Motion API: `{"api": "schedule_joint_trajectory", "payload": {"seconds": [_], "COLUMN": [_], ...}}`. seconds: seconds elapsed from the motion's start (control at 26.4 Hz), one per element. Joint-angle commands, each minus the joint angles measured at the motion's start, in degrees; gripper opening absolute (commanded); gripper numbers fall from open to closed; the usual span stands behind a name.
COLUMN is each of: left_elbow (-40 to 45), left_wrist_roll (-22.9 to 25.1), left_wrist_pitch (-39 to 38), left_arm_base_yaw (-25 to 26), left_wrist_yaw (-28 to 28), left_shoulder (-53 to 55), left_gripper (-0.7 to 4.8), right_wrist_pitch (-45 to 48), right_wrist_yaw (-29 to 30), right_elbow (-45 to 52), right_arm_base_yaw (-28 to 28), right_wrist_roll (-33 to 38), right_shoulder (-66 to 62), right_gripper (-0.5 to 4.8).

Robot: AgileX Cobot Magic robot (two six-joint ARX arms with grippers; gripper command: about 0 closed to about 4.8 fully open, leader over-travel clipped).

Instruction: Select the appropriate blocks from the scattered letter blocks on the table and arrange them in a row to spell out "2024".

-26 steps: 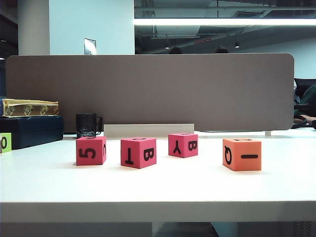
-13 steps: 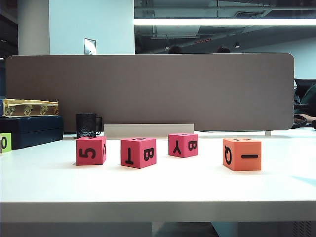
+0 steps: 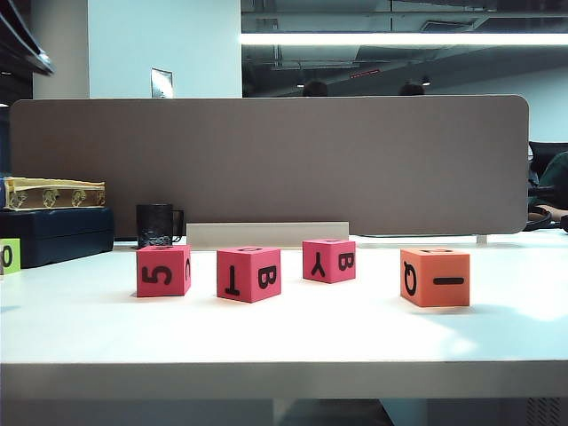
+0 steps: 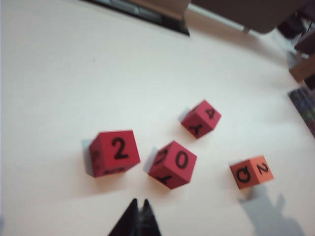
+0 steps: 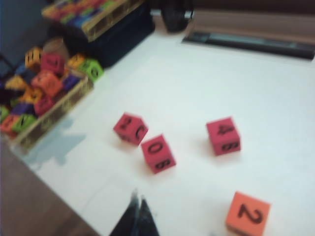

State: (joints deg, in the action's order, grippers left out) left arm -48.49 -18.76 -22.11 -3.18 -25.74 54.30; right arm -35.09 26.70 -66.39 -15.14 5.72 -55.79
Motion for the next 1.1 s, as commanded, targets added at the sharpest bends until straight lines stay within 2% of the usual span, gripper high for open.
{"api": "schedule_joint_trajectory", "payload": {"seconds": [0.04, 0.23, 0.42, 0.57, 0.72, 0.8, 0.87, 1.1], "left_elbow": [-3.0, -5.5, -7.1, -7.3, -8.5, -10.4, -13.9, -20.0], "left_wrist_roll": [3.3, 4.0, 6.8, 8.4, 9.4, 9.7, 11.9, 13.5], "left_wrist_pitch": [0.2, 0.4, 0.0, 0.1, -0.5, -2.4, -5.7, -7.5], "left_arm_base_yaw": [-3.3, -5.5, -5.6, -5.7, -5.7, -5.9, -7.5, -10.2], "left_wrist_yaw": [0.6, 1.5, 2.0, 5.4, 6.2, 6.3, 6.8, 9.5], "left_shoulder": [3.9, 6.9, 8.7, 9.4, 11.2, 13.4, 16.6, 23.4], "left_gripper": [-0.06, -0.06, -0.06, -0.06, -0.06, -0.06, -0.06, -0.06], "right_wrist_pitch": [-0.6, -2.2, -3.1, -3.5, -3.7, -4.1, -5.0, -8.9], "right_wrist_yaw": [-2.6, -3.2, -4.8, -6.1, -6.2, -6.3, -6.5, -8.7], "right_elbow": [-0.4, -0.4, -0.4, -0.4, -0.4, -0.5, -1.1, -4.6], "right_arm_base_yaw": [-2.4, -5.9, -6.8, -6.9, -7.5, -7.5, -7.6, -8.5], "right_wrist_roll": [-0.7, -1.5, -1.8, -2.6, -3.0, -3.0, -3.2, -4.7], "right_shoulder": [-1.9, -5.3, -8.3, -9.4, -10.4, -10.9, -11.5, -13.8], "right_gripper": [-0.05, -0.05, -0.05, -0.05, -0.05, -0.05, -0.05, -0.05]}}
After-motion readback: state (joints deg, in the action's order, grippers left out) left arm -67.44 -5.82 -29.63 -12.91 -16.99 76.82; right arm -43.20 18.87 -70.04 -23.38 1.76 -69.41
